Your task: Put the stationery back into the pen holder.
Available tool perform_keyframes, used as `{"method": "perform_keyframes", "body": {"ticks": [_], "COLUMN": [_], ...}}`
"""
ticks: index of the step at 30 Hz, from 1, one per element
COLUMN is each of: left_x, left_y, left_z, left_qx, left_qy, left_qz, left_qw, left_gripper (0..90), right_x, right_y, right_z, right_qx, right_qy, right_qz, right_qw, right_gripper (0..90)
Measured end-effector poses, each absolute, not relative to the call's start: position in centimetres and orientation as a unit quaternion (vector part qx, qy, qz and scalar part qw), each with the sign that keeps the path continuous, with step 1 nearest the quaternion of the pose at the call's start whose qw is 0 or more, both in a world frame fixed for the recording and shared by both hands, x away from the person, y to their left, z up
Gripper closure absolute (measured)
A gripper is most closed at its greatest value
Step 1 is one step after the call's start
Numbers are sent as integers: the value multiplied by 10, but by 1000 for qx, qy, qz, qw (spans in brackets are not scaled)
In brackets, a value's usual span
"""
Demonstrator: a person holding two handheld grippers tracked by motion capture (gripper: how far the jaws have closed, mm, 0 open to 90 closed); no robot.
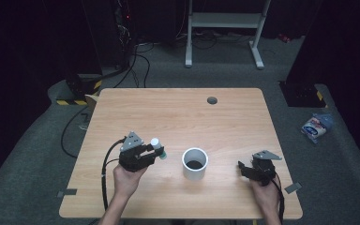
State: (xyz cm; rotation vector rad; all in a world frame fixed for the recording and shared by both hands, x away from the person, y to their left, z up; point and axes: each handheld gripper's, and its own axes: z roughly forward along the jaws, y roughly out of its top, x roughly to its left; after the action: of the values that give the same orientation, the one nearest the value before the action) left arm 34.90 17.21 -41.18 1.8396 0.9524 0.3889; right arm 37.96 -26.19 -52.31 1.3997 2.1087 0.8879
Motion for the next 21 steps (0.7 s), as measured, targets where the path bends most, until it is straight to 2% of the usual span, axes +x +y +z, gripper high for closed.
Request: {"method": "perform_keyframes", "body": {"ticks": [21], "left_x": [356], "left_y": [134], "left_z": [-390], "left_qx": [781], "left_qy": [345], "left_qz": [146], "left_qw": [500], "left_gripper": [654], "right_x": [380], "right_y": [-262], "right_z": [-523], "right_qx": [508], "right_qy": [766], "right_qz": [322], "right_qw": [228], "right_gripper": [307]}}
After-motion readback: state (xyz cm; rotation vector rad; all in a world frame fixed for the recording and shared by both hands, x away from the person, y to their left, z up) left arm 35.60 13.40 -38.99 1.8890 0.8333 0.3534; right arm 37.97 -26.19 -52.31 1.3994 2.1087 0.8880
